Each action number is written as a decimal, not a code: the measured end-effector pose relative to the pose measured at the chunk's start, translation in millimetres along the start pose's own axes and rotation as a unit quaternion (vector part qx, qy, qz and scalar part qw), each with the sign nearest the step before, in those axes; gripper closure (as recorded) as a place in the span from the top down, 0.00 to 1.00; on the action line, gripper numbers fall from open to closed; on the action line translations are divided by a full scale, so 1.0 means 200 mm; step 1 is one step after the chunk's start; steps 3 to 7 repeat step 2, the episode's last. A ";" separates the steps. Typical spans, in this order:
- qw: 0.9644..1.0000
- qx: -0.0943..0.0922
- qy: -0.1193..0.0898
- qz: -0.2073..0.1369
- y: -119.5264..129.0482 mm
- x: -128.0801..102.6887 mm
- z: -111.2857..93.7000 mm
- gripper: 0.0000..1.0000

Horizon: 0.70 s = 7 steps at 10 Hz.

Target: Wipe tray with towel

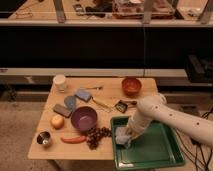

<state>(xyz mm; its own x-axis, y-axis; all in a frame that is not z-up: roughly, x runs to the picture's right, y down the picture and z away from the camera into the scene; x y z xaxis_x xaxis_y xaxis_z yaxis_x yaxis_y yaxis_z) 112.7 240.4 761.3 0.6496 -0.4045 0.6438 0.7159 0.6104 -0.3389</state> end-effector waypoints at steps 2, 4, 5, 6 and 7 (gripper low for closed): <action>1.000 -0.004 -0.008 -0.009 -0.03 -0.09 0.03 0.00; 1.000 -0.004 -0.008 -0.009 -0.03 -0.09 0.03 0.00; 1.000 -0.004 -0.008 -0.009 -0.03 -0.09 0.03 0.00; 1.000 -0.004 -0.008 -0.009 -0.03 -0.09 0.03 0.00; 1.000 -0.004 -0.008 -0.009 -0.03 -0.09 0.03 0.00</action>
